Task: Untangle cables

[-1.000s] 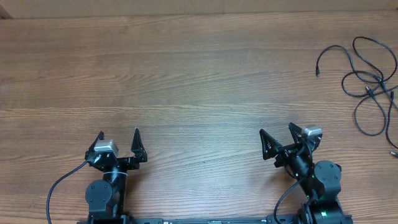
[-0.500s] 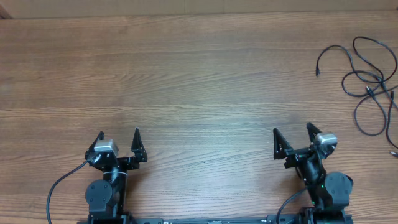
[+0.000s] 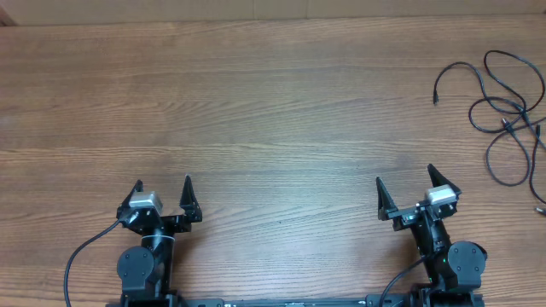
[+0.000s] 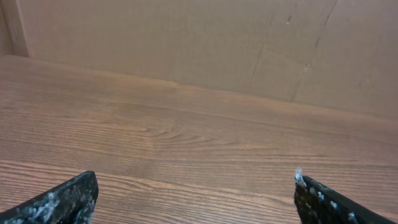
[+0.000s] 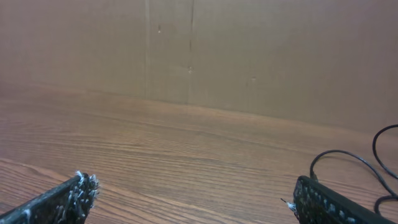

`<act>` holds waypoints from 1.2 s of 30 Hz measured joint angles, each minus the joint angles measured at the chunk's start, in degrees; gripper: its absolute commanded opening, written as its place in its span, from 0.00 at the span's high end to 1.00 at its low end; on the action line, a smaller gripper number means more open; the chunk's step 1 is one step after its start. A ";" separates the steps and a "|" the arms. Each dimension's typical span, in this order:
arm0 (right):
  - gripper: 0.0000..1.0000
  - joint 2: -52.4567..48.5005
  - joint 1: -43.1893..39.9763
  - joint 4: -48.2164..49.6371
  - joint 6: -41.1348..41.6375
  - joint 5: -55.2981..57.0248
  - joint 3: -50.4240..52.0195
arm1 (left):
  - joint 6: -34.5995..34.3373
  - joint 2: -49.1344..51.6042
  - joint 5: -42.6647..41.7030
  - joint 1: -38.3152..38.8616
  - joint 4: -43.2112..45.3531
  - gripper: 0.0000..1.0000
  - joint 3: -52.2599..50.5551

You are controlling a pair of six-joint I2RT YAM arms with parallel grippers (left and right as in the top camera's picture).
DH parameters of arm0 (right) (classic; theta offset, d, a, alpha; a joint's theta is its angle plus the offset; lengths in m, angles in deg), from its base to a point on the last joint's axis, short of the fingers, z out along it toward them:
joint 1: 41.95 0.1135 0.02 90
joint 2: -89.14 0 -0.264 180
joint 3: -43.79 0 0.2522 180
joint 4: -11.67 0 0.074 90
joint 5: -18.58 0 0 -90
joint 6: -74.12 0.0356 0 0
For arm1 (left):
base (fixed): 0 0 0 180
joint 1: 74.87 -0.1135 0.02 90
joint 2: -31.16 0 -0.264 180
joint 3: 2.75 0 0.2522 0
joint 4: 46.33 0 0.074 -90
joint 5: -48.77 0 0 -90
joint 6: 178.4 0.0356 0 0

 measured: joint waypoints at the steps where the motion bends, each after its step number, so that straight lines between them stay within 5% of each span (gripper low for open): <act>1: 0.00 -0.02 0.00 0.00 -0.15 0.02 0.00 | 0.00 0.00 -0.02 0.00 0.00 0.00 0.00; 36: 0.00 -0.02 -0.92 0.02 -1.44 0.15 0.00 | 0.00 0.00 -0.02 0.00 0.00 0.00 0.00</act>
